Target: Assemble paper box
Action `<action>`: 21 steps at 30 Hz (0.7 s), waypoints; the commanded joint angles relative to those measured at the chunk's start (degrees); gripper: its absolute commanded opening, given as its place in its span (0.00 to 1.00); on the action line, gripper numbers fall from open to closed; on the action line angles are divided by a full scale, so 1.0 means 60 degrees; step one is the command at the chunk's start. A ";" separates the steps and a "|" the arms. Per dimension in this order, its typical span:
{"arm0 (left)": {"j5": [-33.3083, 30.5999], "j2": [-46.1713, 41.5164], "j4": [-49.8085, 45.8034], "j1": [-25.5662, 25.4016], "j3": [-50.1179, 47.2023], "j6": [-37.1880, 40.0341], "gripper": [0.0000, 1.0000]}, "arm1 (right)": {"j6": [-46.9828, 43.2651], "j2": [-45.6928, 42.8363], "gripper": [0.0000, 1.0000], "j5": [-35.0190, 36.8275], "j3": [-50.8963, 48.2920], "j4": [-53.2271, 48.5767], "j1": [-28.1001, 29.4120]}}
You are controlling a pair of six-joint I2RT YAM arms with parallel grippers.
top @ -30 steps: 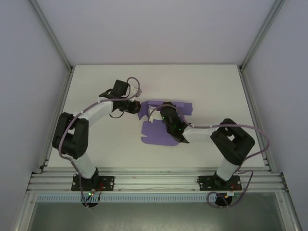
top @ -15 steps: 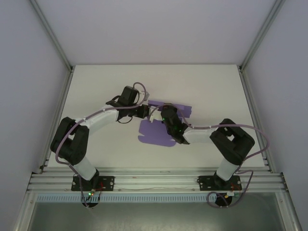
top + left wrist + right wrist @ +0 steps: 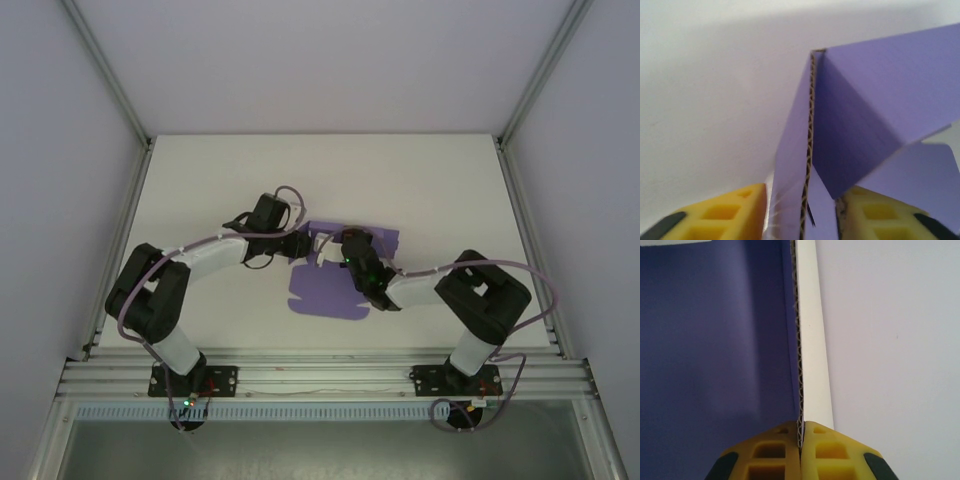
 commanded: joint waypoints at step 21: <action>-0.1583 -0.1855 -0.0534 0.3022 0.0439 -0.1191 1.00 | -0.1155 0.0231 0.00 -0.0289 0.0112 0.1370 -0.0021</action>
